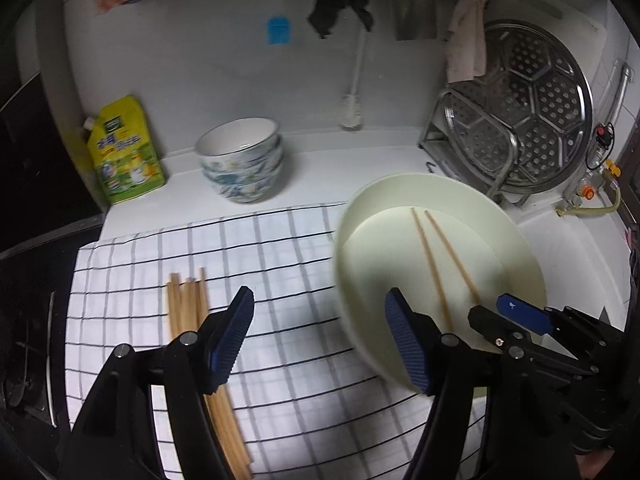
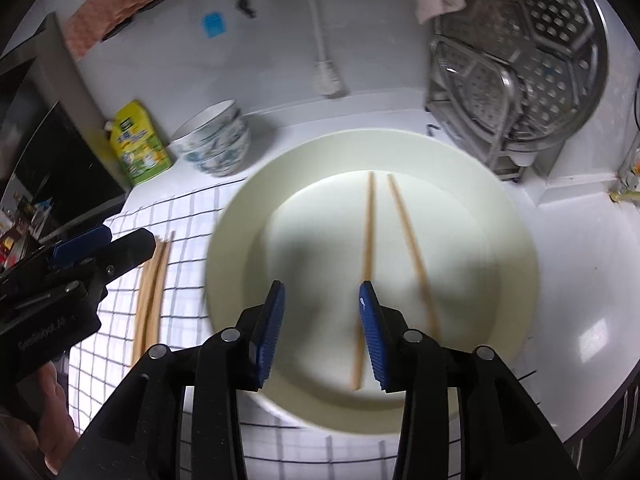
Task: Organize utensils
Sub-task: 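Move both open grippers back to the chopstick bundle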
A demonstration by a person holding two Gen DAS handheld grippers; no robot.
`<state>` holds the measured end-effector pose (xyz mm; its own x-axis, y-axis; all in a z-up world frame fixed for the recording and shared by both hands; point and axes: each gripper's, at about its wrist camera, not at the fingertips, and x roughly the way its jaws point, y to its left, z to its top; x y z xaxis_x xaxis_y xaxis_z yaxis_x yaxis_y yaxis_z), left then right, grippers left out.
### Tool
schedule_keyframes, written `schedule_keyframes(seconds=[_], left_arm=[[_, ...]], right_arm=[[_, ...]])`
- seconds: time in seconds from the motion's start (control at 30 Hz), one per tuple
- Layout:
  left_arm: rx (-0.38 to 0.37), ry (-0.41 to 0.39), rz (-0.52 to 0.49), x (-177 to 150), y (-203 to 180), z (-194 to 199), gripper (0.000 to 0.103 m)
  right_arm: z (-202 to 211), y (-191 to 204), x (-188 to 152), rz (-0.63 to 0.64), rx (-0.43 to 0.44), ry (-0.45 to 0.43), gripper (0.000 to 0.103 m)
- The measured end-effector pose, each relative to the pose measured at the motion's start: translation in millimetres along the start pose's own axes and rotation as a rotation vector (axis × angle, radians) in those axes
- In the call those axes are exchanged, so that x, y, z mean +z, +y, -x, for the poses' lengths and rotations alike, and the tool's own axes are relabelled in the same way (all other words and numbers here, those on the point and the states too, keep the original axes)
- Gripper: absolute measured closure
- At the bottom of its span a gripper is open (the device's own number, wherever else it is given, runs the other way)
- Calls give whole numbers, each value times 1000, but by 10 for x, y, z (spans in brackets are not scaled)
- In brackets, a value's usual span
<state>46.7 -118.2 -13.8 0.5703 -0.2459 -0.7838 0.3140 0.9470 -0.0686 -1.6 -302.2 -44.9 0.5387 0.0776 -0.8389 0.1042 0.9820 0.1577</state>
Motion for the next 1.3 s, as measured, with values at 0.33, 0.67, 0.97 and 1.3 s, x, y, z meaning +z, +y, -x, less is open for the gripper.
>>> schedule_keyframes(seconds=[0.33,0.67,0.97,1.3], left_arm=[[102,32,90,-358,921,212,31],[149,87,176,-745,1664,205,27],[149,121,170,-992,1896,74,22],[128,164,162,-1182,1966,-138,21]], right_arm=[[-39,808,-168,89,66,20,62],[-294,1459,-403,154,95,87,57],[-675,1687,-645,155,79,158,53],[-1039,1752,-762,168,18,197,52]])
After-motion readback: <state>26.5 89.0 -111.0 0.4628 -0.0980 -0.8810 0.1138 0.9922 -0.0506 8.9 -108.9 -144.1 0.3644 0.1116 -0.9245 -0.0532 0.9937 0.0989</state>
